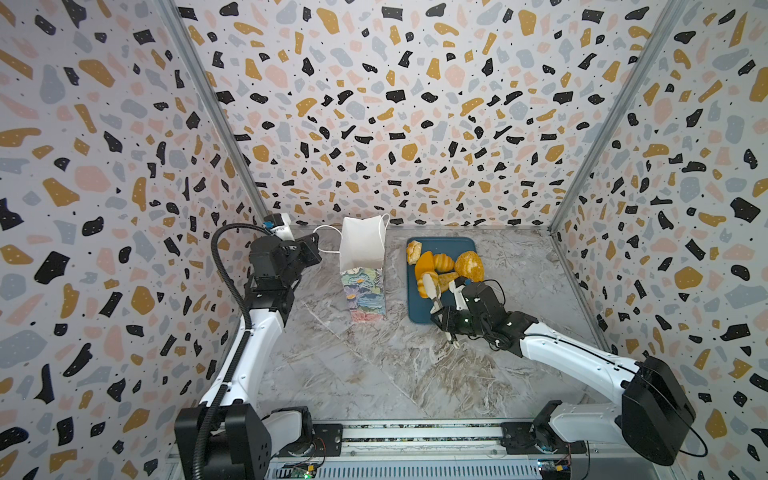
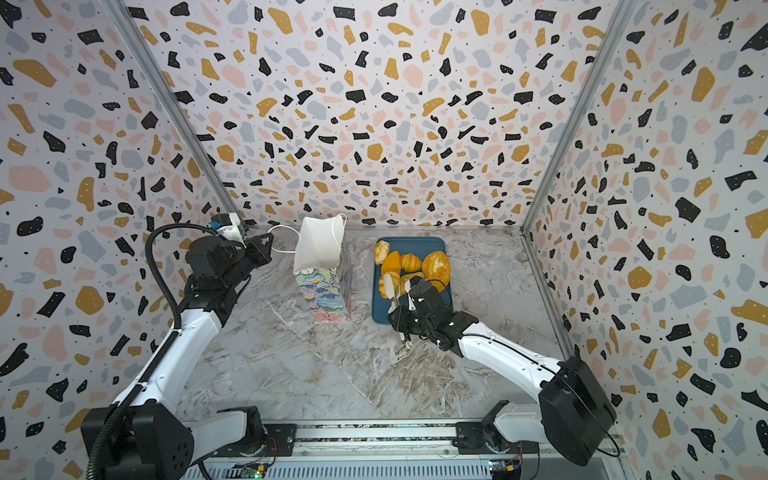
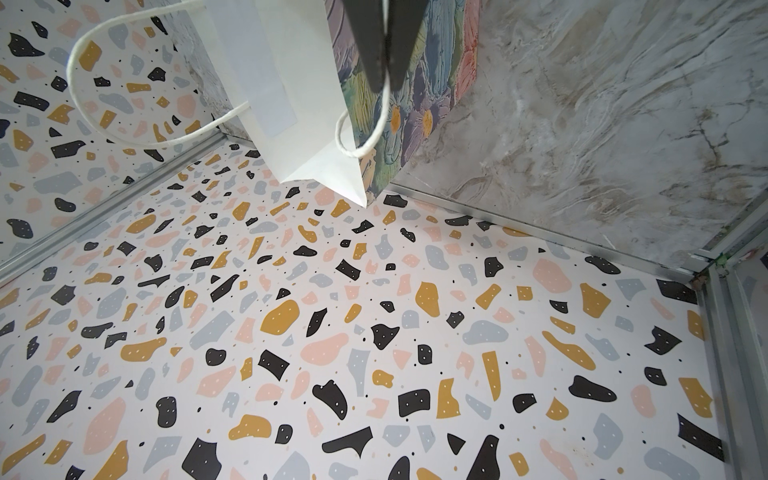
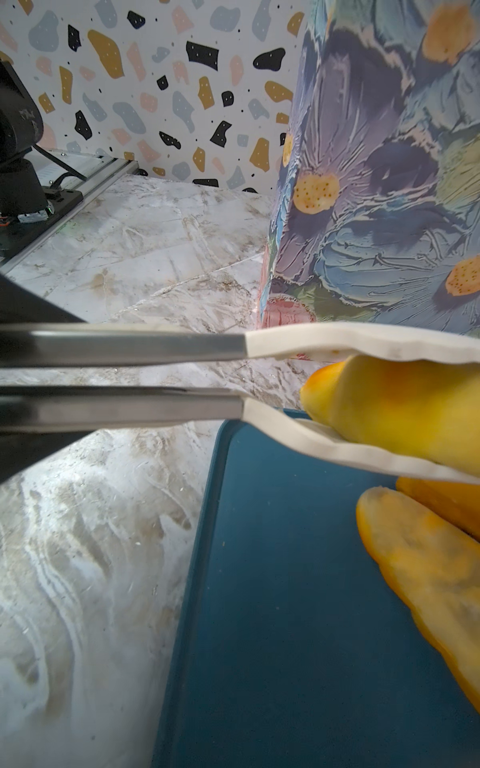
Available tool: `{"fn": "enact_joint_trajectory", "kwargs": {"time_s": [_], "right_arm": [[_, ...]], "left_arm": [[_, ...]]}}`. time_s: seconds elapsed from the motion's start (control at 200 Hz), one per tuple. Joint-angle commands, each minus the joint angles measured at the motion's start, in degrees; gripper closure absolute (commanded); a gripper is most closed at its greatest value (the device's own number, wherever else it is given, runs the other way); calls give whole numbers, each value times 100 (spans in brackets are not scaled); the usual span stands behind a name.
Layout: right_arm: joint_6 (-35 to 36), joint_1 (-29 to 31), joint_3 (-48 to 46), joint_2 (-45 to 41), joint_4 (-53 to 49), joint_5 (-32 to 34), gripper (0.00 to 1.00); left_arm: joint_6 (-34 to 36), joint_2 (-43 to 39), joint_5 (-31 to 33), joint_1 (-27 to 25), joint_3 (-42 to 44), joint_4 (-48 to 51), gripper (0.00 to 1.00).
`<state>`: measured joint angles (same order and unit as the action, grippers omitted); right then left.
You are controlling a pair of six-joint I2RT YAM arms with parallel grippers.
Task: Place the fake bread into the paper bag
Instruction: 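Lift the striped roll with the tongs and carry it toward the bag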
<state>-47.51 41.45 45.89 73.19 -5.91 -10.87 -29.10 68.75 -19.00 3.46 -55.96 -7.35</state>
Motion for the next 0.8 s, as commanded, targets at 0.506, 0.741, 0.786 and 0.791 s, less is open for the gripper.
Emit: {"fn": "enact_joint_trajectory", "kwargs": {"time_s": [0.506, 0.741, 0.786, 0.791], "right_arm": [[141, -32, 246, -617, 219, 340, 70], [188, -32, 630, -586, 20, 288, 71], [199, -31, 690, -592, -4, 288, 71], [203, -31, 700, -589, -5, 292, 71]], "left_arm": [[120, -90, -3, -31, -2, -91, 100], [125, -145, 91, -30, 37, -107, 100], [124, -135, 74, -30, 33, -109, 100], [119, -134, 69, -30, 33, -113, 100]]}}
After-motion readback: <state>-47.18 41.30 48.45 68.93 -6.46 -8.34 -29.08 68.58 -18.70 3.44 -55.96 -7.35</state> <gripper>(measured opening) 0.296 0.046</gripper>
